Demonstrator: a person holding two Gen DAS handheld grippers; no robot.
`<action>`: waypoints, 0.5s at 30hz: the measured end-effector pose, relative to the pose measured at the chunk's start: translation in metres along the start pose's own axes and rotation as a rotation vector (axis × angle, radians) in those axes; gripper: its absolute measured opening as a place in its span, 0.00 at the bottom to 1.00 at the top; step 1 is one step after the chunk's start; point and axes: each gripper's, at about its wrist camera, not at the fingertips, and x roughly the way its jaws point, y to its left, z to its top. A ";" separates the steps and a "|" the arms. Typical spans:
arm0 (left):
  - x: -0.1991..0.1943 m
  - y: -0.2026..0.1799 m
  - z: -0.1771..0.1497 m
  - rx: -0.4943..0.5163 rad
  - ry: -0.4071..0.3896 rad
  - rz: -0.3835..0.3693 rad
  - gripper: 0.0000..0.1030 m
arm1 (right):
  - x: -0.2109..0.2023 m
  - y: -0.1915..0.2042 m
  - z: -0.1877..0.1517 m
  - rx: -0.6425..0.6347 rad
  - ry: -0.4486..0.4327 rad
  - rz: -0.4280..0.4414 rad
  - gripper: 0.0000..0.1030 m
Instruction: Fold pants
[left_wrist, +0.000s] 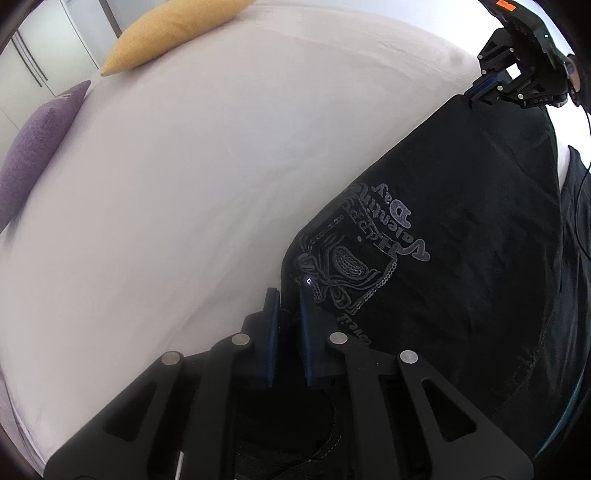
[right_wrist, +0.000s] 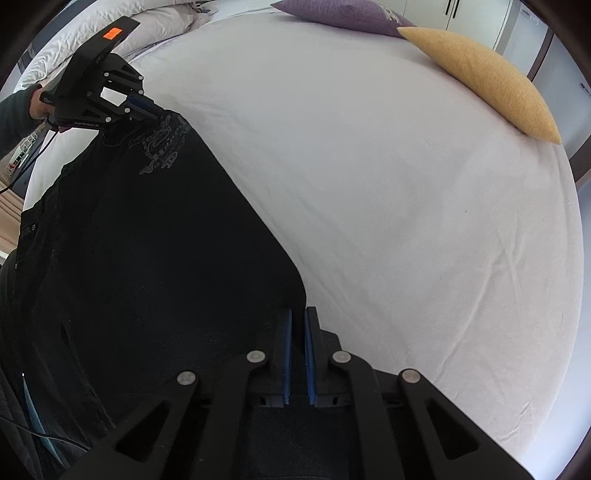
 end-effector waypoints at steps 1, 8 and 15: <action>-0.005 -0.004 -0.003 -0.002 -0.011 0.005 0.09 | -0.006 0.001 -0.001 -0.005 -0.011 -0.006 0.07; -0.066 -0.021 -0.025 -0.017 -0.101 0.039 0.09 | -0.058 0.015 -0.016 -0.043 -0.097 -0.060 0.06; -0.130 -0.053 -0.080 0.000 -0.137 0.040 0.09 | -0.095 0.074 -0.039 -0.075 -0.163 -0.099 0.06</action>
